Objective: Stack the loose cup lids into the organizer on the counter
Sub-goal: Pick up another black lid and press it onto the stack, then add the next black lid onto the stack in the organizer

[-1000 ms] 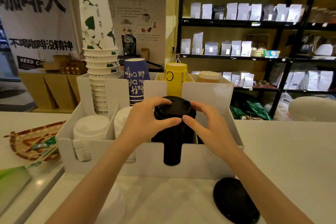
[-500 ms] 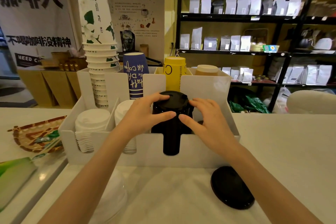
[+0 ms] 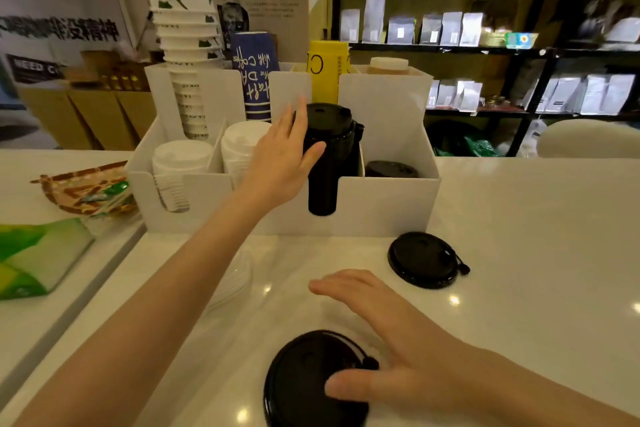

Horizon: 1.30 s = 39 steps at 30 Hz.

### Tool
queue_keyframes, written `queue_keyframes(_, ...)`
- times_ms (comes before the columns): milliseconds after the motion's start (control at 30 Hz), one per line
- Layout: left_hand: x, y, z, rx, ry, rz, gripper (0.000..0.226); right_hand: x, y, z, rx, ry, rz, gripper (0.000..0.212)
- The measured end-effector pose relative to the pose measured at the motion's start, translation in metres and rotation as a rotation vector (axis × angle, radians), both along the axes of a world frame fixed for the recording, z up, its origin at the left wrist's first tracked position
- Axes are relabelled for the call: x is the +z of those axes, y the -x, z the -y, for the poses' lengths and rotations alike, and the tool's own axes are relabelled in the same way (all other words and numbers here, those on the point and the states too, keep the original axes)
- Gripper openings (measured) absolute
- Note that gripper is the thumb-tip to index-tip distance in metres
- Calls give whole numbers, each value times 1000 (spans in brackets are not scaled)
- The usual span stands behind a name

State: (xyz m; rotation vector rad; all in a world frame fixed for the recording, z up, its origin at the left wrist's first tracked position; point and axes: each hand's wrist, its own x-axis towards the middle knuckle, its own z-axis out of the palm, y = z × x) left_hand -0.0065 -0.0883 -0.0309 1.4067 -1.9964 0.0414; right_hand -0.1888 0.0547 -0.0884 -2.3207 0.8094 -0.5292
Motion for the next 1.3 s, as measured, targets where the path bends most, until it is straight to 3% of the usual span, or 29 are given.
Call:
queue_keyframes(200, -11, -6, -26, -44, -127, 48, 67, -15, -1, -16, 50, 2, -164, 82)
queue_keyframes(600, -57, -27, -164, -367, -483, -55, 56, -20, -2, -22, -9, 20, -118, 81)
queue_keyframes(700, -66, -34, -185, -354, -579, -19, 67, -20, -2, -22, -12, 23, -110, 82)
queue_keyframes(900, -71, -29, -201, -345, -414, -12, 80, -23, -1, -21, -40, 79, -137, 82)
queue_keyframes(1100, -63, -29, -188, -401, -432, -56, 69, -18, 0, -17, -68, 105, -149, 78)
queue_keyframes(1300, -22, -30, -156, -398, -413, 37, 70, 16, 3, 0, -138, 136, -77, 69)
